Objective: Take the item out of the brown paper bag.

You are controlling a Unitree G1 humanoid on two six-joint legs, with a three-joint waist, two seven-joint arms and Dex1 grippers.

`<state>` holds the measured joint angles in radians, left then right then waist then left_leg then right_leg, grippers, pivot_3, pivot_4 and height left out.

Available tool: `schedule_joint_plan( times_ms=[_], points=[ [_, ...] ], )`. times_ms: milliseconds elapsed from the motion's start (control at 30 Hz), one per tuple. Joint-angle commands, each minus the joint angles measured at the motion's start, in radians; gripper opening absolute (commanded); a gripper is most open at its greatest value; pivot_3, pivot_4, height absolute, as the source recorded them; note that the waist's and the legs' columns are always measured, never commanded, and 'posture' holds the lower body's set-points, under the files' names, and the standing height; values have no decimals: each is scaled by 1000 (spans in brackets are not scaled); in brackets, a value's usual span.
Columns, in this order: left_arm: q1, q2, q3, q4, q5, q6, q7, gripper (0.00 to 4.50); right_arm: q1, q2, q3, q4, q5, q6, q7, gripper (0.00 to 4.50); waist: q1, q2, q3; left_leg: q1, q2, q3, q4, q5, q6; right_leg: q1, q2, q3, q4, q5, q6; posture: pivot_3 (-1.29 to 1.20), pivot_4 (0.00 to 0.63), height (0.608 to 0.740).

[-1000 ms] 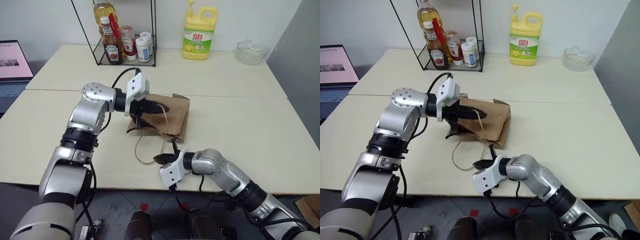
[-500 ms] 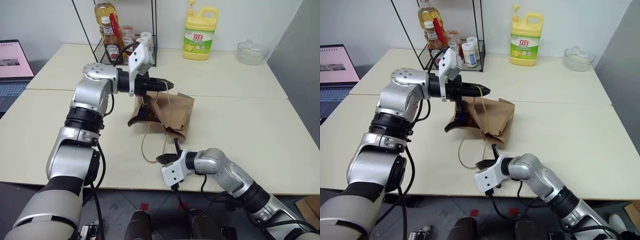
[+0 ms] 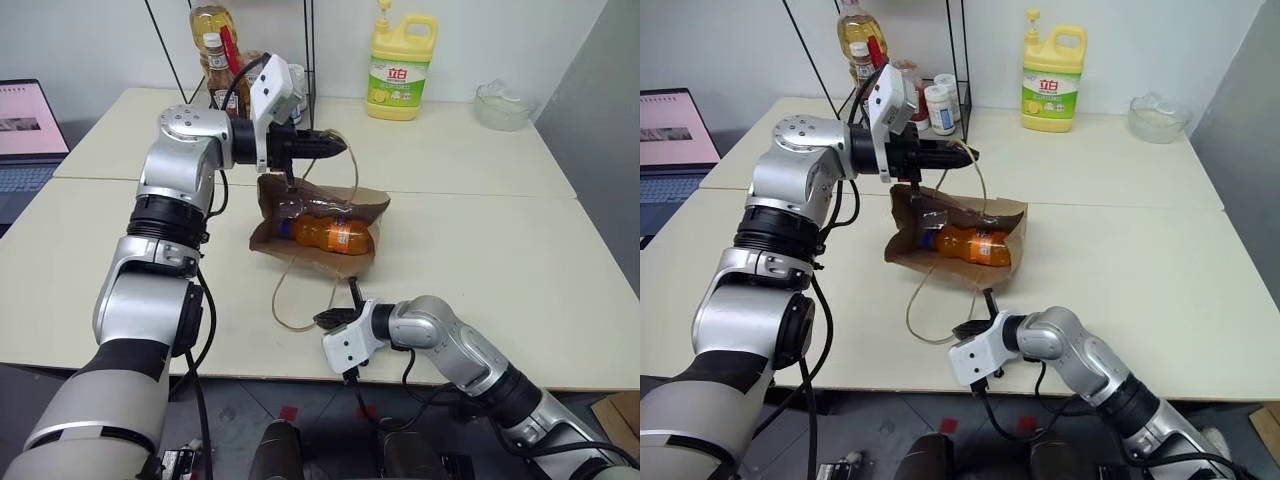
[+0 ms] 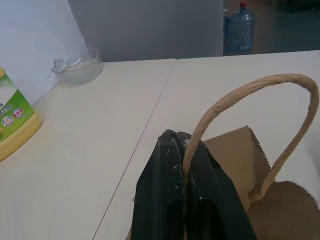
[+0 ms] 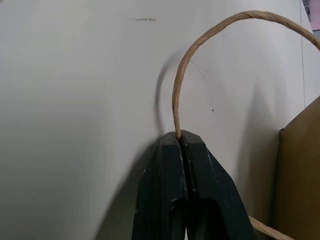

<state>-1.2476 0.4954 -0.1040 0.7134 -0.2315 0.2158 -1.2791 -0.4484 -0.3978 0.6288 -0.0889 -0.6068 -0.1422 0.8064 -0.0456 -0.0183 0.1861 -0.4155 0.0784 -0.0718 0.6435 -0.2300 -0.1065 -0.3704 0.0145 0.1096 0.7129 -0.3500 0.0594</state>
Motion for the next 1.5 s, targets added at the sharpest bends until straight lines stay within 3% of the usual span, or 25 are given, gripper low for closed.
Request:
schedule_joint_plan(
  times_ms=[33,100,200,400,600,767,933,1067,1267,1500],
  points=[
    [-35,0,47,-43,-45,41,-25,0,39,-37,6,15,-6,33,42,24,0,0,0,0,0,0,0,0,0,0,0,0,0,0,0,0,150,740],
    [-33,4,53,-63,-64,74,-56,0,45,-40,-19,-7,11,44,39,24,0,0,0,0,0,0,0,0,0,0,0,0,0,0,0,0,150,740],
    [-17,16,57,-104,-88,129,-94,0,62,-40,-55,-51,42,68,31,584,1,0,0,0,0,-1,0,0,0,0,0,-1,0,0,0,0,150,740],
    [26,41,52,-174,-108,201,-144,0,79,-64,-156,-208,128,150,66,2587,1,0,0,-1,0,-1,0,0,-1,0,0,-1,0,0,0,0,150,740],
    [38,48,54,-162,-97,196,-152,0,89,-128,-348,-482,411,437,222,2587,4,0,1,-2,0,-3,0,0,0,0,0,-3,0,0,0,0,150,740],
    [30,45,54,-134,-90,184,-152,0,-63,-104,-409,-587,568,736,231,2587,-1,1,1,-1,0,-4,0,0,0,0,0,-5,0,0,0,0,150,740],
    [23,41,51,-119,-88,176,-157,0,-207,-22,-286,-460,506,800,111,2587,-10,1,1,-2,1,-6,-1,0,0,0,0,-7,1,-1,-2,0,150,740],
    [17,37,50,-117,-89,179,-158,0,-299,21,-166,-298,399,719,20,2587,-10,1,1,-4,0,-6,-1,0,0,-2,0,-8,1,-1,-3,0,150,740],
    [14,42,55,-117,-91,187,-158,0,-350,93,-138,-148,311,642,-120,2587,-10,1,1,-5,0,-7,-1,0,0,-3,0,-8,1,-1,-3,0,150,740],
    [9,38,61,-113,-96,194,-148,0,-367,78,-59,-58,216,580,-115,2587,-11,1,1,-5,1,-7,-1,0,-1,-3,0,-9,1,-1,-3,0,150,740]
  ],
)
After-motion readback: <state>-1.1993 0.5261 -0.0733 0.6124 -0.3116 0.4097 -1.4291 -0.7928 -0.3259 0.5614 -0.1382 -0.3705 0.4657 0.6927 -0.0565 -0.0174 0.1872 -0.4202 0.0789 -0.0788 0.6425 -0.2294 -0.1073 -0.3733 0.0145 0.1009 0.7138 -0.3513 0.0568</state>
